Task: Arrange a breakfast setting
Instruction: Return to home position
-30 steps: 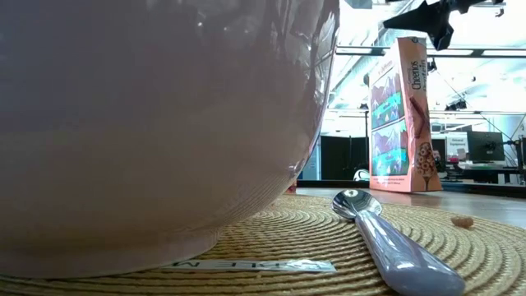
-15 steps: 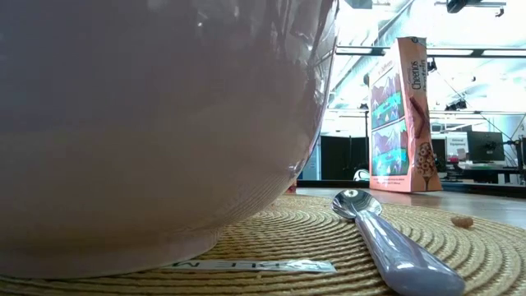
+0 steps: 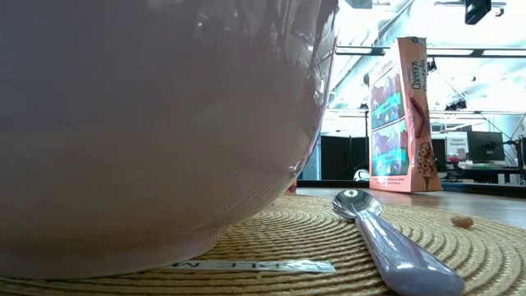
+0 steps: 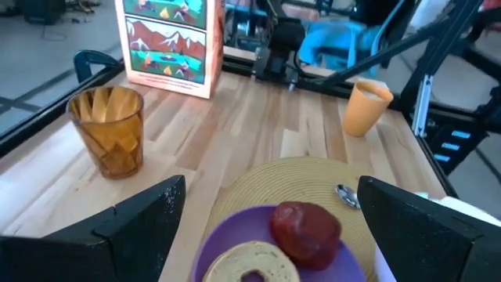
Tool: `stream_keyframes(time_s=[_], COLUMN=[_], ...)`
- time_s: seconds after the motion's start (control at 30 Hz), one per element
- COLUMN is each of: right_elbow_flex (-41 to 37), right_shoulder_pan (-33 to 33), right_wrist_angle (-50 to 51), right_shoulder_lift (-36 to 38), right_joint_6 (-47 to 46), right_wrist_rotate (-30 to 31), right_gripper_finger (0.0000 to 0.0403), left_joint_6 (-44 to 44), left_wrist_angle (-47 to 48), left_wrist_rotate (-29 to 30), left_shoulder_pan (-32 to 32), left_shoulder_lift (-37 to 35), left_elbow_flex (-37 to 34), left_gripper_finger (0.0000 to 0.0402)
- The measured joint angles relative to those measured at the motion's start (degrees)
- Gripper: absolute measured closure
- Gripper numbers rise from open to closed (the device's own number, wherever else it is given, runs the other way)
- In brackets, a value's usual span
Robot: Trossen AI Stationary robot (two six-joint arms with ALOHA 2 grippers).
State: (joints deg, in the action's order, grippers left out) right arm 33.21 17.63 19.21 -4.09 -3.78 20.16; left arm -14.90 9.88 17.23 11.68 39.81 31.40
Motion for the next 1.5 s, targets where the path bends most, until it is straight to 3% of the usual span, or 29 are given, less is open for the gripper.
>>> stream_keyframes(time_s=[0.13, 0.33, 0.73, 0.93, 1.07, 1.3, 1.5], right_elbow_flex=[-3.90, -11.53, -26.59, -32.46, -32.64, -32.64, -32.64], right_shoulder_pan=[0.00, 0.00, 0.00, 0.00, 0.00, 0.00, -0.01], right_wrist_angle=[-1.50, -8.32, -24.65, -30.37, -30.04, -27.14, -22.80], right_shoulder_lift=[3.97, 3.75, 3.86, 3.86, 3.82, 3.82, 3.62], right_joint_6=[1.21, 0.76, -0.69, -0.76, -1.28, -1.55, -6.71], right_wrist_rotate=[0.31, 2.40, 1.86, 1.60, 1.30, 1.25, 1.25], right_gripper_finger=[0.0214, 0.0214, 0.0214, 0.0214, 0.0214, 0.0214, 0.0214], left_joint_6=[-1.35, 0.98, 2.56, 3.12, 5.13, 17.62, 18.43], left_wrist_angle=[-4.64, -9.47, -21.29, -22.89, -22.50, -23.24, -23.12], left_wrist_rotate=[0.20, 0.18, -0.77, -2.63, -5.38, -12.17, -12.38], left_shoulder_pan=[-0.04, -0.02, 0.00, 0.00, 0.00, 0.00, 0.00], left_shoulder_lift=[-5.28, -11.08, -16.70, -18.29, -18.52, -18.52, -18.49], left_elbow_flex=[-6.61, -12.48, -27.02, -30.78, -30.78, -30.75, -30.75], left_gripper_finger=[0.0035, 0.0035, 0.0035, 0.0035, 0.0035, 0.0035, 0.0035])
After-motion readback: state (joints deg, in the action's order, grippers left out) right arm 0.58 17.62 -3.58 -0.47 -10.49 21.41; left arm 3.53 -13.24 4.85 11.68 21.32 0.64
